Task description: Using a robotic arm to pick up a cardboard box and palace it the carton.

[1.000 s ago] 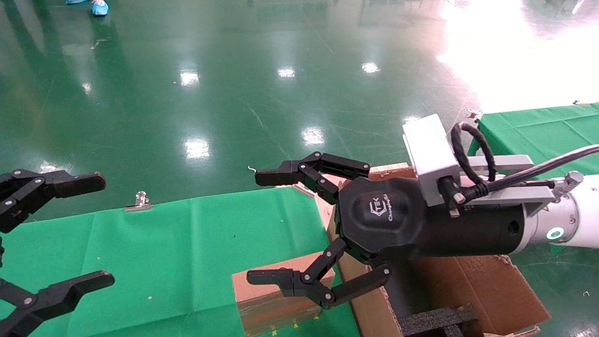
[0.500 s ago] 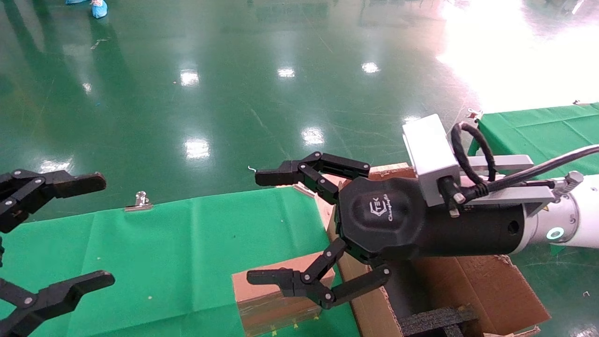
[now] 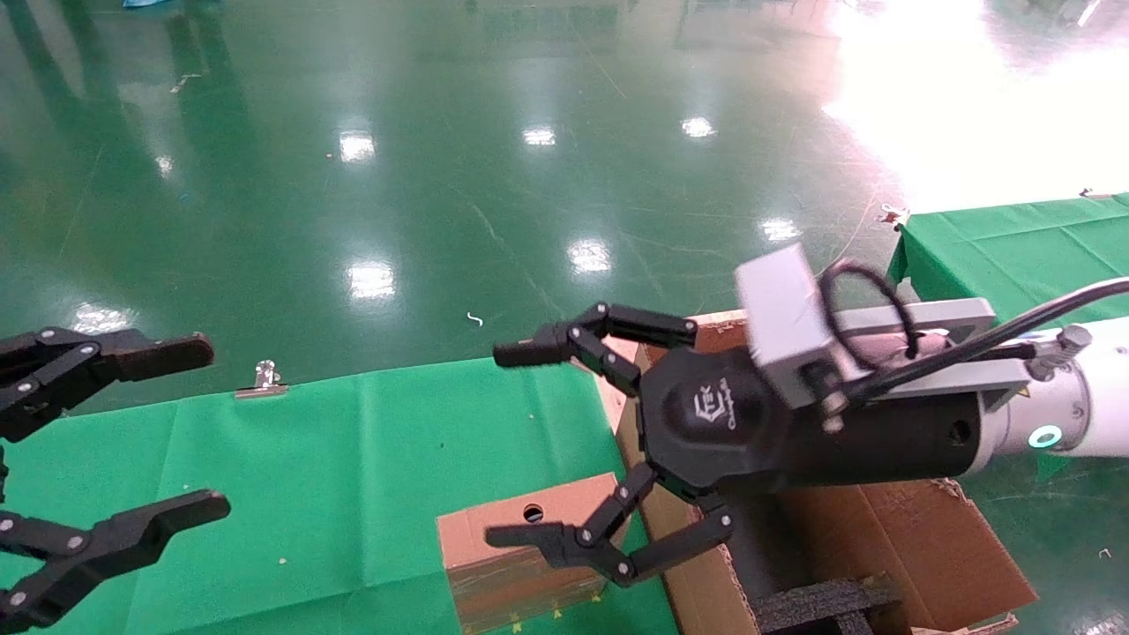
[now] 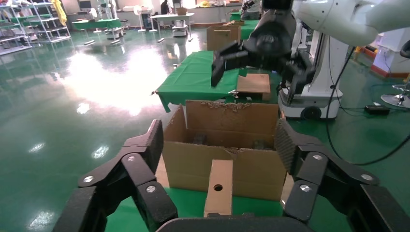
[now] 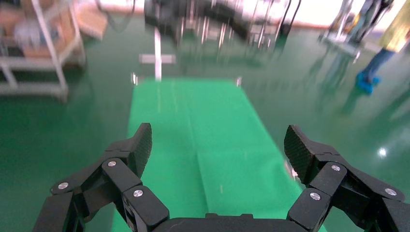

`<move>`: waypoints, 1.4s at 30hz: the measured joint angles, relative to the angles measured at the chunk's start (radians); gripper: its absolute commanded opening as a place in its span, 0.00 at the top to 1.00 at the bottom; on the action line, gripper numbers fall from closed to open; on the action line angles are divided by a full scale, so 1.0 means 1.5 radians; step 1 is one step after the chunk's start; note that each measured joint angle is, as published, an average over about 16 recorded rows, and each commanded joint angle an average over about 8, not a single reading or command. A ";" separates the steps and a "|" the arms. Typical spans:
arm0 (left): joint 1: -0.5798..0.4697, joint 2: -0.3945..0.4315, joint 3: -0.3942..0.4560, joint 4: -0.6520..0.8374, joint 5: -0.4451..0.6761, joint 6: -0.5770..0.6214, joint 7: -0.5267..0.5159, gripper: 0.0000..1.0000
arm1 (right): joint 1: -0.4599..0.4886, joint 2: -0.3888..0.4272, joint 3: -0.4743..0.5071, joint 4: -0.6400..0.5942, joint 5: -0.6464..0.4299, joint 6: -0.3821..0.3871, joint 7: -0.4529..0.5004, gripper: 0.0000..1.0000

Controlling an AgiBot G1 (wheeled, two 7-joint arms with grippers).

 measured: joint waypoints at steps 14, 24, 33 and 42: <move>0.000 0.000 0.000 0.000 0.000 0.000 0.000 1.00 | 0.165 -0.056 -0.175 -0.022 -0.210 -0.036 -0.015 0.00; 0.000 0.000 0.000 0.000 0.000 0.000 0.000 1.00 | 0.248 -0.109 -0.303 -0.059 -0.295 -0.032 -0.051 0.00; 0.000 0.000 0.000 0.000 0.000 0.000 0.000 1.00 | 0.286 -0.164 -0.377 -0.100 -0.367 -0.019 -0.077 0.00; 0.000 0.000 0.000 0.000 0.000 0.000 0.000 1.00 | 0.308 -0.215 -0.423 -0.129 -0.439 -0.008 -0.093 0.00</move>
